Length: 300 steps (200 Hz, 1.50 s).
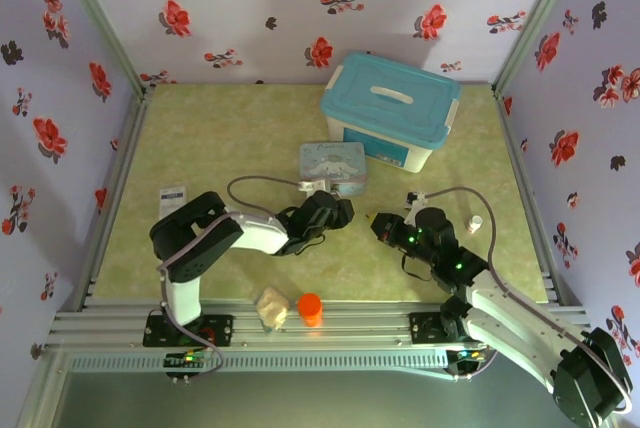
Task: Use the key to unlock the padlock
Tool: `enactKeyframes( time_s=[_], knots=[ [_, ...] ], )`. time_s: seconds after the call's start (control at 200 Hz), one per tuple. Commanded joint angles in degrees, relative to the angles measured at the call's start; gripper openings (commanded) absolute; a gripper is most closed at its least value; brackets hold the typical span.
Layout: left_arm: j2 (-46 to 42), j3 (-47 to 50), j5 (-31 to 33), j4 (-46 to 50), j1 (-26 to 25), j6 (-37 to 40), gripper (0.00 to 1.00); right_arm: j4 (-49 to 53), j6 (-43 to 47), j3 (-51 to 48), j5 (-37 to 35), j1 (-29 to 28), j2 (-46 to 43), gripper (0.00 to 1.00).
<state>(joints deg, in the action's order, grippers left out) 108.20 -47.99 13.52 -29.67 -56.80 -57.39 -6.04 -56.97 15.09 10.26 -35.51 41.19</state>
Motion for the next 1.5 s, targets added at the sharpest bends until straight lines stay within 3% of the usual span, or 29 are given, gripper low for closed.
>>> enactKeyframes(
  time_s=[0.0,0.2,0.43,0.795,1.045,1.27,1.495],
  knots=[
    [3.9,-0.5,1.4,-2.1,0.6,-1.7,0.52,-0.2,0.5,-0.7,-0.9,0.3,-0.6,0.0],
    [5.8,-1.7,2.0,-0.8,0.5,-1.9,0.46,-2.4,-0.9,-1.9,-0.9,0.3,0.8,0.0],
    [7.2,-3.4,4.2,2.3,0.2,-1.4,0.4,-22.1,-7.1,-7.0,1.2,0.3,12.3,0.0],
    [9.1,-5.5,5.6,7.6,0.2,0.1,0.28,-22.0,-4.4,-5.3,2.3,0.8,16.7,0.0],
    [8.2,-6.2,4.8,9.3,0.4,0.6,0.15,-46.6,-9.2,-6.9,16.6,9.7,34.1,0.0],
    [3.5,-4.6,1.5,8.7,1.3,-3.0,0.06,-49.2,-9.4,-5.4,18.6,9.8,37.4,0.0],
    [-1.1,-1.4,-1.4,3.4,1.9,-8.2,0.01,-65.6,-16.6,-6.4,19.7,9.9,48.3,0.0]
  ],
)
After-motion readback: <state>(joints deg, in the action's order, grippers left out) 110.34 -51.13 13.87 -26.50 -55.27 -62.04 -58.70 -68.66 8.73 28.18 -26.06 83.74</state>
